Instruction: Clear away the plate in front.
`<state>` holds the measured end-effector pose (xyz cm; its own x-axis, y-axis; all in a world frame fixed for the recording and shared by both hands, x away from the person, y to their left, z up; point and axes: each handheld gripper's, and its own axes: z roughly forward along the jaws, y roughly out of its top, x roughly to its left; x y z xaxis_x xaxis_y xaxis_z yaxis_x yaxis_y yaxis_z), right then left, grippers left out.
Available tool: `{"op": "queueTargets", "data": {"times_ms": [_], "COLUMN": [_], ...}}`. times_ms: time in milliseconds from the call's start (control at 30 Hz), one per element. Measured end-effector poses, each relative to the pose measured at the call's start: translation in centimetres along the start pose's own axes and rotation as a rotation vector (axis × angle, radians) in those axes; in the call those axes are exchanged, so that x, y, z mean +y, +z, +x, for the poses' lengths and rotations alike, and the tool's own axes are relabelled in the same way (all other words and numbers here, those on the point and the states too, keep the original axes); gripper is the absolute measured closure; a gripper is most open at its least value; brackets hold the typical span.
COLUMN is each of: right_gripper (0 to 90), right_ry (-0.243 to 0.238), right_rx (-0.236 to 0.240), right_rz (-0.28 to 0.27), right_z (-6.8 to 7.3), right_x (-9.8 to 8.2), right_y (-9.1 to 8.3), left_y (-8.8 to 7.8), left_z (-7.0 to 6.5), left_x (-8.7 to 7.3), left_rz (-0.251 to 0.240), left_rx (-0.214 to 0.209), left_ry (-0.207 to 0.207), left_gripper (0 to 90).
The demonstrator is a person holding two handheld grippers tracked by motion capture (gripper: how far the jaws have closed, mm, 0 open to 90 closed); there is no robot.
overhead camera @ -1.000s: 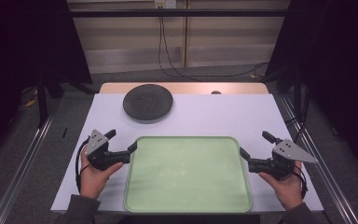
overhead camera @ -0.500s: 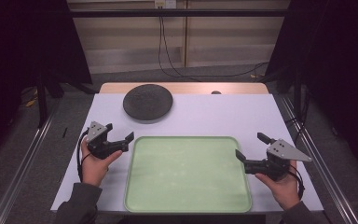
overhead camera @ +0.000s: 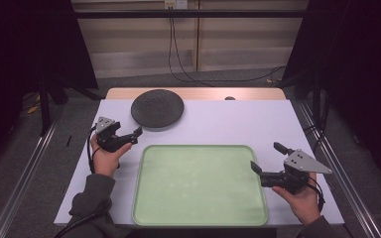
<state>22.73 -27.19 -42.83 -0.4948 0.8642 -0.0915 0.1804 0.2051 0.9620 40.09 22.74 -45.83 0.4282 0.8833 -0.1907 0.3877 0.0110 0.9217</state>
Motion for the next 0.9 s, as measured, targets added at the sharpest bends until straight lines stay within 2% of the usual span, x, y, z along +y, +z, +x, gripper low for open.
{"op": "queueTargets", "data": {"times_ms": [200,267,400,667,800,867,900], "right_gripper": [4.0,4.1,4.3,5.0,4.9,4.8,4.6], "right_ry": [-0.002,-0.005,-0.034,-0.029,-0.038,-0.036,-0.028], "right_rx": [0.007,0.006,0.011,0.021,0.037,0.034,0.034], "right_rz": [0.014,0.013,0.015,0.016,0.018,0.015,0.014], "right_z": [0.0,0.2,0.3,0.2,0.4,0.4,0.4], "right_x": [-0.3,-0.3,-0.3,-0.4,-0.4,-0.4,-0.4], "right_y": [-0.2,-0.3,-0.4,-0.5,-0.4,-0.3,-0.3], "left_y": [1.9,2.6,4.2,6.1,7.1,7.2,7.6], "left_z": [0.6,0.8,1.1,1.8,2.4,2.6,2.7], "left_x": [0.9,1.0,1.2,1.6,1.8,1.9,1.8], "left_rz": [0.026,0.033,0.058,0.089,0.100,0.110,0.110], "left_rx": [0.018,0.024,0.043,0.069,0.081,0.085,0.096], "left_ry": [0.021,0.004,-0.003,-0.009,-0.040,-0.032,-0.042], "left_gripper": [5.5,5.5,5.6,5.6,5.6,5.6,5.6]}}
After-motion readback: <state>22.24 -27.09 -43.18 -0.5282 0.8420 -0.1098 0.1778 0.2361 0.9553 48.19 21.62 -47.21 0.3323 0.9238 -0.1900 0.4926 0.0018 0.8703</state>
